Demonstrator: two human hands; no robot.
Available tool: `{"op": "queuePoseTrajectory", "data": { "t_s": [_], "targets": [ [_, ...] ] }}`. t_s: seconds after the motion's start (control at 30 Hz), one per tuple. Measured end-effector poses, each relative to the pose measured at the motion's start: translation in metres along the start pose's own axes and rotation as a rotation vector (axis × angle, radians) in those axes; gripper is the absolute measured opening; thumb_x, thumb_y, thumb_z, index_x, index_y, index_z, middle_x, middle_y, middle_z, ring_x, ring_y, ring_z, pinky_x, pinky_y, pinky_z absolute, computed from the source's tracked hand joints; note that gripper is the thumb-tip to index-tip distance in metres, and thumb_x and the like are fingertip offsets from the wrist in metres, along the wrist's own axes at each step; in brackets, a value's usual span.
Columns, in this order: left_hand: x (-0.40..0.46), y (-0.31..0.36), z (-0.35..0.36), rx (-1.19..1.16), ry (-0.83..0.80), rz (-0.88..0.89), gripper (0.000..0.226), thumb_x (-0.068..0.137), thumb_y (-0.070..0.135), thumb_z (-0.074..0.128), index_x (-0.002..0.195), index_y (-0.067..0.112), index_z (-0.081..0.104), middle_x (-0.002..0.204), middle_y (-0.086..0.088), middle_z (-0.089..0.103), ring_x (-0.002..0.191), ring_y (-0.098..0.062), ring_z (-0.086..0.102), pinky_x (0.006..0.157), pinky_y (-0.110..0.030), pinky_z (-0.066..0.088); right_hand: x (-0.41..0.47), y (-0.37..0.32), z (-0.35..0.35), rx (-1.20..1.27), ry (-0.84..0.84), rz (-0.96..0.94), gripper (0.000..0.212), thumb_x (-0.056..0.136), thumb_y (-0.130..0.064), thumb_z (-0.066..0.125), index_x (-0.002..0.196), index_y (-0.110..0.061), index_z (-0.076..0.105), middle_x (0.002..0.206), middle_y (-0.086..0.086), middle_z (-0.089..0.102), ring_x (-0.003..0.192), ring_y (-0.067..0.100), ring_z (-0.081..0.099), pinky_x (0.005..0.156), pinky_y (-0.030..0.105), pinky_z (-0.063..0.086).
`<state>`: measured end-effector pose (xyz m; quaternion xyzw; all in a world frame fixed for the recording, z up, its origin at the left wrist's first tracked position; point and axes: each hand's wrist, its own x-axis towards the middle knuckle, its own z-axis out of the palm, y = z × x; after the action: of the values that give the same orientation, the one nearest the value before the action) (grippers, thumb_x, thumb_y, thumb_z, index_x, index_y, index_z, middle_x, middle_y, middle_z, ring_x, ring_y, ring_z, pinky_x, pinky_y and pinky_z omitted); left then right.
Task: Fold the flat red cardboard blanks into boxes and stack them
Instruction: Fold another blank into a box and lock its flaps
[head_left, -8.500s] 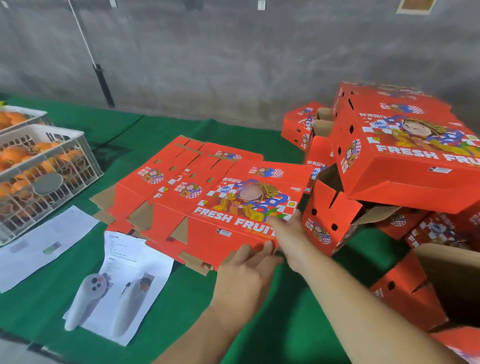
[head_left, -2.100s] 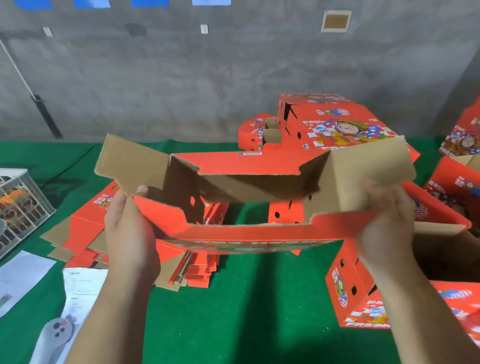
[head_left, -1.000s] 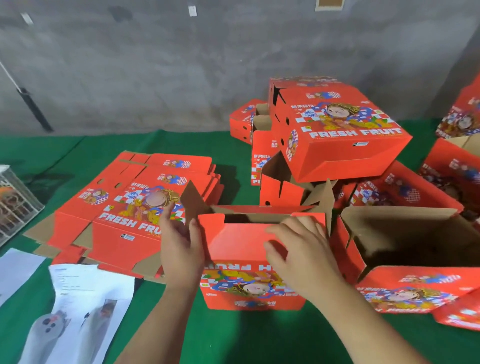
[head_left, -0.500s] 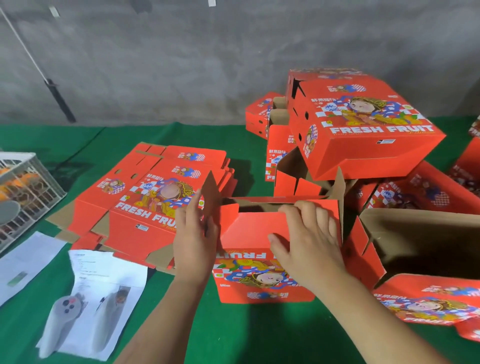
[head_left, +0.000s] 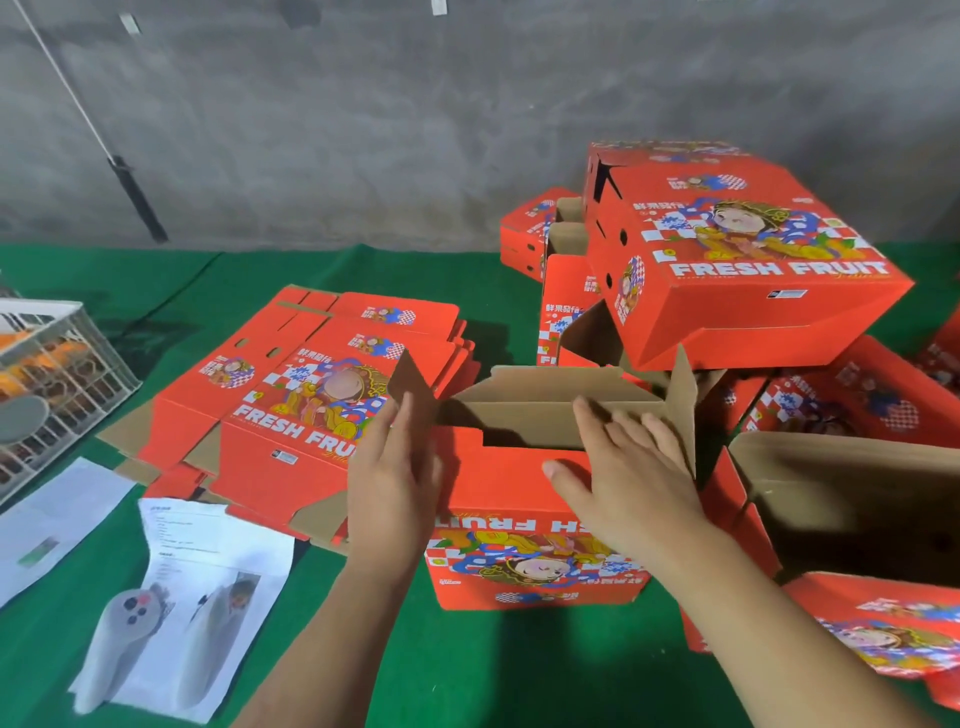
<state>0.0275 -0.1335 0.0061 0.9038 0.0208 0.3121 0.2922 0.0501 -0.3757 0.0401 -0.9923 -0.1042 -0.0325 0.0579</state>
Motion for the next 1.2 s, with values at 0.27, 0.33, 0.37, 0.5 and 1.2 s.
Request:
{"op": "queuePoseTrajectory", "data": {
  "t_s": [0.27, 0.33, 0.37, 0.5, 1.2],
  "targets": [
    [-0.004, 0.005, -0.001, -0.035, 0.004, 0.153, 0.044, 0.08, -0.001, 0.058, 0.114, 0.027, 0.055, 0.121, 0.035, 0.05, 0.106, -0.015, 0.041, 0.088, -0.052, 0.045, 0.005, 0.007, 0.021, 0.222, 0.003, 0.134, 0.095, 0.087, -0.075, 0.037, 0.15, -0.054, -0.03, 0.163, 0.004, 0.001, 0.144, 0.038, 0.036, 0.111, 0.052, 0.038],
    [0.0, 0.001, -0.003, -0.124, -0.113, 0.197, 0.035, 0.086, 0.008, 0.059, 0.115, 0.029, 0.056, 0.121, 0.038, 0.051, 0.111, -0.013, 0.046, 0.09, -0.053, 0.047, 0.008, 0.008, 0.023, 0.206, 0.024, 0.124, 0.094, 0.085, -0.078, 0.033, 0.15, -0.053, -0.031, 0.166, 0.002, -0.019, 0.151, 0.037, 0.019, 0.117, 0.052, 0.029],
    [0.003, -0.003, -0.005, -0.142, -0.187, 0.25, 0.031, 0.092, 0.016, 0.063, 0.119, 0.031, 0.06, 0.122, 0.034, 0.057, 0.112, -0.015, 0.052, 0.091, -0.053, 0.048, 0.007, 0.009, 0.024, 0.194, 0.028, 0.117, 0.095, 0.085, -0.078, 0.032, 0.15, -0.052, -0.032, 0.165, 0.002, -0.031, 0.153, 0.035, 0.009, 0.119, 0.051, 0.024],
    [0.016, -0.006, -0.007, 0.064, -0.582, 0.27, 0.065, 0.1, 0.065, 0.034, 0.159, 0.036, 0.038, 0.119, 0.017, 0.055, 0.107, -0.016, 0.042, 0.103, -0.047, 0.04, 0.003, 0.009, 0.023, 0.184, 0.001, 0.079, 0.089, 0.091, -0.072, 0.034, 0.152, -0.052, -0.028, 0.154, 0.003, -0.052, 0.155, 0.029, -0.014, 0.123, 0.051, 0.012],
    [0.045, 0.004, 0.026, -0.176, -0.471, -0.089, 0.06, 0.097, 0.076, 0.012, 0.15, 0.058, 0.035, 0.118, -0.003, 0.071, 0.116, -0.031, 0.06, 0.103, -0.051, 0.045, -0.039, 0.067, 0.037, 0.613, 0.18, 0.125, 0.062, 0.093, -0.055, 0.048, 0.152, -0.039, 0.039, 0.144, -0.02, 0.029, 0.132, 0.005, 0.042, 0.106, 0.037, 0.041]
  ]
}}
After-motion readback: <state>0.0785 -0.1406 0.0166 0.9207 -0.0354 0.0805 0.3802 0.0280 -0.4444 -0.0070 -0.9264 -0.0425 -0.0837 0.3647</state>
